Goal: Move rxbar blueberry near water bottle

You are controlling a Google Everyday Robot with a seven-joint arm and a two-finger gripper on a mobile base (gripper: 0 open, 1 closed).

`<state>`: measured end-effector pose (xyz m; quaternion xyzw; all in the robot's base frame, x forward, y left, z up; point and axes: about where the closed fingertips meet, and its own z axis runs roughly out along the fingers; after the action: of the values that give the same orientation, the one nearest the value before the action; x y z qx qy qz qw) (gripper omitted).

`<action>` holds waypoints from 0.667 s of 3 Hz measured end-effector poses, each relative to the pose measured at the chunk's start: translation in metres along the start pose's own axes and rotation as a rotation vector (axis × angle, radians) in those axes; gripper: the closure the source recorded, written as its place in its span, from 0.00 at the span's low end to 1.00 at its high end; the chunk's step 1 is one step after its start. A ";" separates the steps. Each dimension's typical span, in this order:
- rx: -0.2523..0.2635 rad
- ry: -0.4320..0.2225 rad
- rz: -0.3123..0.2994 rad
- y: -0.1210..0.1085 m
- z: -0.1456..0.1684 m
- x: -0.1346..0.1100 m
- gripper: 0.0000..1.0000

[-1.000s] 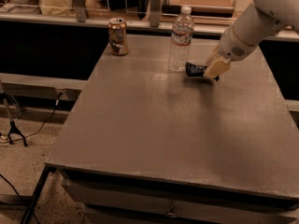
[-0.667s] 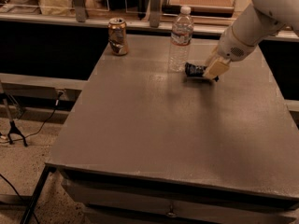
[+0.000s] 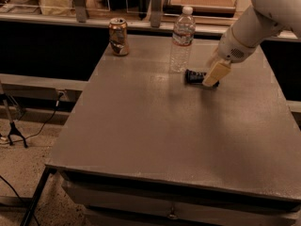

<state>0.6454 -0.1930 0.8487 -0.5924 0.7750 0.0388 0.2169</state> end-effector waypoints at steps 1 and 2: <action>-0.003 0.000 -0.001 0.000 0.002 0.000 0.00; -0.014 -0.024 -0.007 0.001 -0.008 0.003 0.00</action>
Offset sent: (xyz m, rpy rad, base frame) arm -0.0130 -0.0204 0.0259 0.0693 -0.0035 0.0409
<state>0.6415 -0.1979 0.8542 -0.5960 0.7700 0.0505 0.2221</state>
